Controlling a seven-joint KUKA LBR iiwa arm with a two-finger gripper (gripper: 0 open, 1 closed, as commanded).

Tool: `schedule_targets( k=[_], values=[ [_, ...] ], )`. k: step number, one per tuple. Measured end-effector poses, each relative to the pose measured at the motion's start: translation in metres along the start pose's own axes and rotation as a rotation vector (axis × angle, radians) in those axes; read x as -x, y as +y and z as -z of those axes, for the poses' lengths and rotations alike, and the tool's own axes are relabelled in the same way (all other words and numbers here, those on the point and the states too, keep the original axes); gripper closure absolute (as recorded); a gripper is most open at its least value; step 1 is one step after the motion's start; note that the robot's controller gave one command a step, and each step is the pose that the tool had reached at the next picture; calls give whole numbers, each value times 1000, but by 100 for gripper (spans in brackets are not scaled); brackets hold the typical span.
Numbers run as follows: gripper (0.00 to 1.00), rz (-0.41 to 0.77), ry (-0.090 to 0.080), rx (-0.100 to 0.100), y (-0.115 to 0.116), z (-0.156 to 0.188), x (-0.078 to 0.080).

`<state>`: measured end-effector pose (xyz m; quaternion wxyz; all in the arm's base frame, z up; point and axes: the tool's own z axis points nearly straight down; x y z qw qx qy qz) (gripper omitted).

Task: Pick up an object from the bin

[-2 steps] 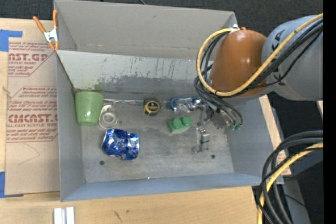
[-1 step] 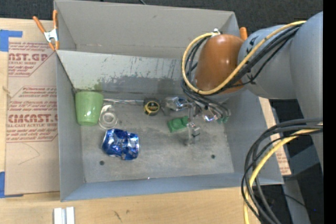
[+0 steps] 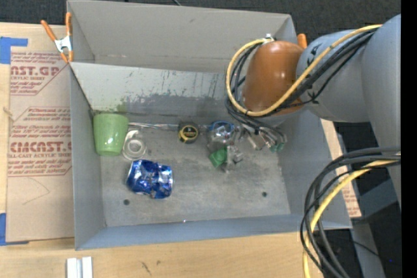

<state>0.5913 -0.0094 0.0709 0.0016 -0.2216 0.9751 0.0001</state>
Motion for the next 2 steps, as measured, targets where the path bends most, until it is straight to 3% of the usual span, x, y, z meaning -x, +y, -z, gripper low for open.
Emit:
schedule_targets(
  k=[1,2],
  values=[
    [100,10,-7,-3,25,118,5],
    [100,50,-8,-5,28,241,-22]
  ],
)
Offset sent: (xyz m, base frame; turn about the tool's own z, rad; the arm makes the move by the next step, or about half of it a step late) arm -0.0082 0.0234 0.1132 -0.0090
